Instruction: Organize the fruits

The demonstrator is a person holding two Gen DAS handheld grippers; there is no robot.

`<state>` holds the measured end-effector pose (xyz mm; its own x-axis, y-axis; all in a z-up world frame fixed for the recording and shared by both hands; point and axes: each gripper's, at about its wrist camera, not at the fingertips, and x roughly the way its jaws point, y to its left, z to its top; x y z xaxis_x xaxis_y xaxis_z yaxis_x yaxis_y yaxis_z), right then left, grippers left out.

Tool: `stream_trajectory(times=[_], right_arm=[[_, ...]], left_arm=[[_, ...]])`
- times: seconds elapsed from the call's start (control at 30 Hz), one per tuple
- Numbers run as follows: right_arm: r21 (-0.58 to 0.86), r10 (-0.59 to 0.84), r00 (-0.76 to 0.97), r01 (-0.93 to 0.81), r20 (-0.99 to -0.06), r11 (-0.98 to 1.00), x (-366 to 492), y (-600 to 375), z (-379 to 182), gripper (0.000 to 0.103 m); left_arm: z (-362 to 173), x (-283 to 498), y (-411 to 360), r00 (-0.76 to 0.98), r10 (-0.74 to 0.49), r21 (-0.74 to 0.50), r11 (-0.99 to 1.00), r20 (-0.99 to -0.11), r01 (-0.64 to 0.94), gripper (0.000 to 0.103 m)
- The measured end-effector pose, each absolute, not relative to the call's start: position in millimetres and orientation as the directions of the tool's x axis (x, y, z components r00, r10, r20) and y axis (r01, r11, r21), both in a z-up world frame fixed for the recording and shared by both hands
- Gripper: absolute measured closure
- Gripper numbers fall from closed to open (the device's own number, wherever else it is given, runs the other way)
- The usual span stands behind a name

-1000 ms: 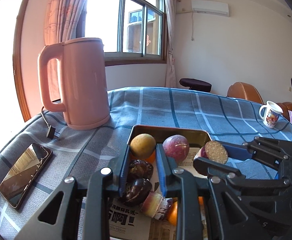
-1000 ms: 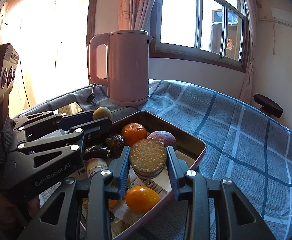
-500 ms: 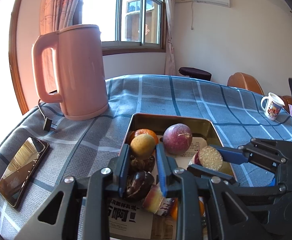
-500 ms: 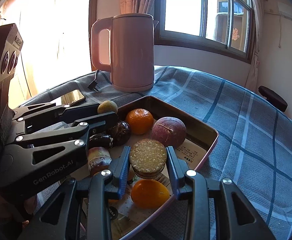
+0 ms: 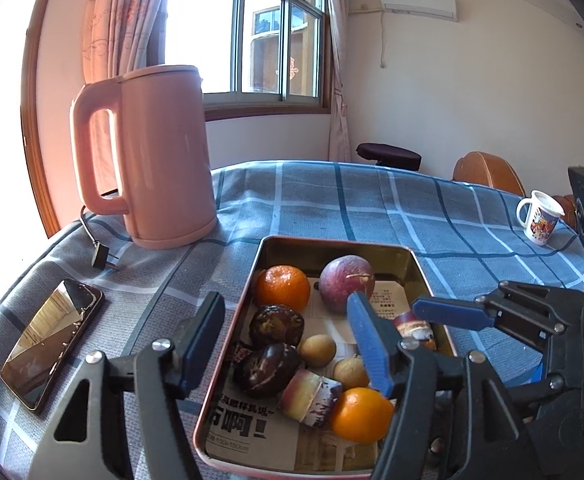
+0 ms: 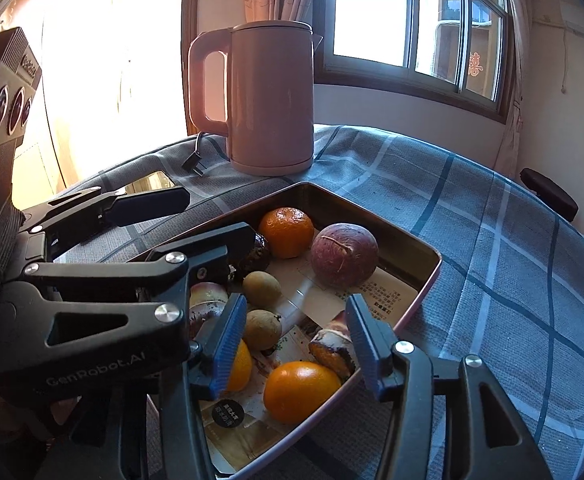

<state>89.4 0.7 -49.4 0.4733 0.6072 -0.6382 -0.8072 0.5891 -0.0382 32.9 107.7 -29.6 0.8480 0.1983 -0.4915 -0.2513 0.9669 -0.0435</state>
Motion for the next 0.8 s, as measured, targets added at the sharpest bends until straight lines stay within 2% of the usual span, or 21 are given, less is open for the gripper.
stream_trajectory(times=[0.3,0.43,0.6,0.8], right_arm=[[-0.052,0.596,0.53,-0.772,-0.603,0.634,86,-21,-35,0.049],[-0.06,0.578,0.573,-0.738,-0.581,0.672,86,-34,-30,0.049],[-0.046,0.579,0.602,-0.714,-0.55,0.699,84,-48,-20,0.049],[-0.046,0.58,0.632,-0.696,-0.514,0.717,76,-60,-12,0.036]], left_arm=[[-12,18,105,0.878,0.2,-0.065,0.965,-0.435,-0.252,0.025],[-7,14,105,0.884,0.205,-0.066,0.964,-0.42,-0.256,0.017],[-5,12,101,0.886,0.201,-0.065,0.966,-0.417,-0.25,0.015],[-2,10,93,0.891,0.198,-0.052,0.97,-0.408,-0.239,0.011]])
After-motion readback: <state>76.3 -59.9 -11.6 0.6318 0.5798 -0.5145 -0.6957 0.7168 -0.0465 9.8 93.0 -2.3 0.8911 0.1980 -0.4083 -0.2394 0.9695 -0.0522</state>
